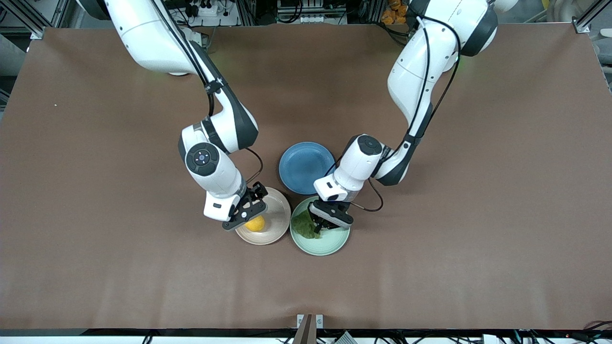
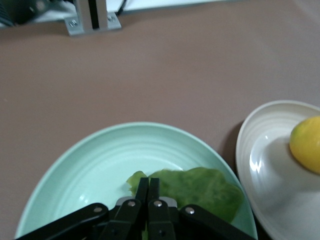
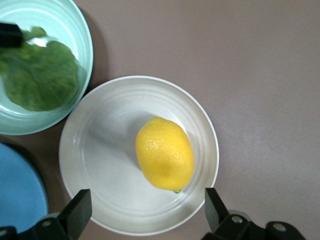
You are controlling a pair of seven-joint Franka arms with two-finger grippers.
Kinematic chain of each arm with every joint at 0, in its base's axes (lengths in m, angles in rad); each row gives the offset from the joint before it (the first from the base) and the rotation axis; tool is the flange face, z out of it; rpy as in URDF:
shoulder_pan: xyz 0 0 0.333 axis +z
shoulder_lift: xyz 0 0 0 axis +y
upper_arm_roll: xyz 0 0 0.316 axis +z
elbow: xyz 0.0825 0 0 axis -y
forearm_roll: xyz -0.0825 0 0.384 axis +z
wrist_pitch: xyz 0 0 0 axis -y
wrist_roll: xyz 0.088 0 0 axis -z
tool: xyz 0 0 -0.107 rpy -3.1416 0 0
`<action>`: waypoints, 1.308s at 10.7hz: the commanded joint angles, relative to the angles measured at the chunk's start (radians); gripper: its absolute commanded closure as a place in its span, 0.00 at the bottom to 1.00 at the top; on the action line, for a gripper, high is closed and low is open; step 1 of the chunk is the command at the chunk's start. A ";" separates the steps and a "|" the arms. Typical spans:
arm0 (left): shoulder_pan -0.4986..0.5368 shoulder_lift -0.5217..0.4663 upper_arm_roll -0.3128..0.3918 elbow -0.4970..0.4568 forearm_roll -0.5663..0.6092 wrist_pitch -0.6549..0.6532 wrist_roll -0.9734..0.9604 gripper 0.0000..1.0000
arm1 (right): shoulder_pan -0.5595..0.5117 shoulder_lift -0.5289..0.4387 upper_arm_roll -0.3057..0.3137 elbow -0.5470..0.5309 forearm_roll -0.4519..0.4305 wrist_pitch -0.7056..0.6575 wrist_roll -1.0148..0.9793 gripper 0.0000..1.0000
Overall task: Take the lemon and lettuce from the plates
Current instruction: 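Lift the lettuce off the plate and carry it aside with the left gripper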
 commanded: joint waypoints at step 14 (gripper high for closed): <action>0.494 -0.541 0.004 -0.217 -0.017 -0.867 0.252 1.00 | -0.010 0.183 -0.004 0.071 0.003 0.176 -0.040 0.00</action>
